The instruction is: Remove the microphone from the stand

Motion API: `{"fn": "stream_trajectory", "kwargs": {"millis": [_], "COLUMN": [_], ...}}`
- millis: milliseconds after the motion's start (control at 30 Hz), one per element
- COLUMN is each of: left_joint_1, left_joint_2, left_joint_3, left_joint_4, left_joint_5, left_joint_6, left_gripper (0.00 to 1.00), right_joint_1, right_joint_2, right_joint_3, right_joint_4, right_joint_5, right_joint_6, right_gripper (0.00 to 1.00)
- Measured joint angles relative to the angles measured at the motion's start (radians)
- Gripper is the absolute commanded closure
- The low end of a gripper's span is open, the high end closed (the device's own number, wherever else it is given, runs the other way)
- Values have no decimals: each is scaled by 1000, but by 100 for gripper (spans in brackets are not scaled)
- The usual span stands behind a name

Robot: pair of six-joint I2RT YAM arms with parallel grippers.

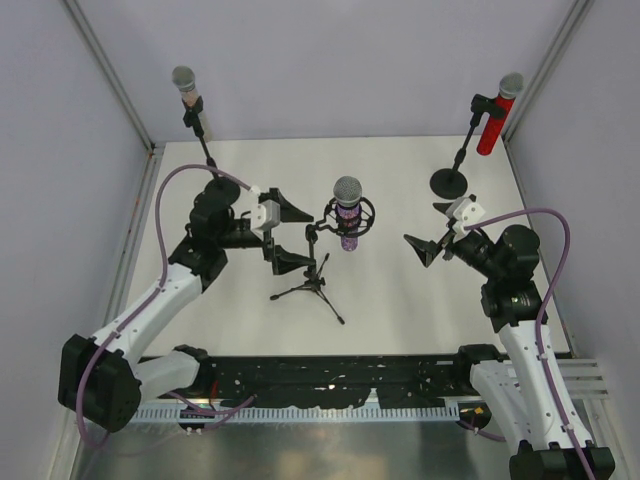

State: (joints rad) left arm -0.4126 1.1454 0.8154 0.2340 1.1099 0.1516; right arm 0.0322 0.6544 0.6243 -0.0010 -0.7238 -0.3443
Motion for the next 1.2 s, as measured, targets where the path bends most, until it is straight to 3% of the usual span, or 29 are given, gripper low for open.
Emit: {"fn": "stream_trajectory", "kwargs": {"millis": [500, 833, 1000, 1200], "left_joint_1": [21, 18, 0, -27], "left_joint_2": [-166, -188, -132, -68], "left_joint_3": [-23, 100, 184, 276], "left_joint_4": [-183, -276, -316, -369], "left_joint_5": [-196, -206, -206, -221], "left_joint_6": [62, -31, -46, -51], "left_gripper": [0, 1, 0, 0], "right_joint_1": [-2, 20, 77, 232], "right_joint_2": [3, 136, 204, 316], "right_joint_3": [16, 350, 425, 470], "right_joint_4": [-23, -58, 5, 3], "right_joint_5": [-50, -208, -225, -194], "right_joint_6": [12, 92, 142, 142], "right_gripper": [5, 5, 5, 5]}}
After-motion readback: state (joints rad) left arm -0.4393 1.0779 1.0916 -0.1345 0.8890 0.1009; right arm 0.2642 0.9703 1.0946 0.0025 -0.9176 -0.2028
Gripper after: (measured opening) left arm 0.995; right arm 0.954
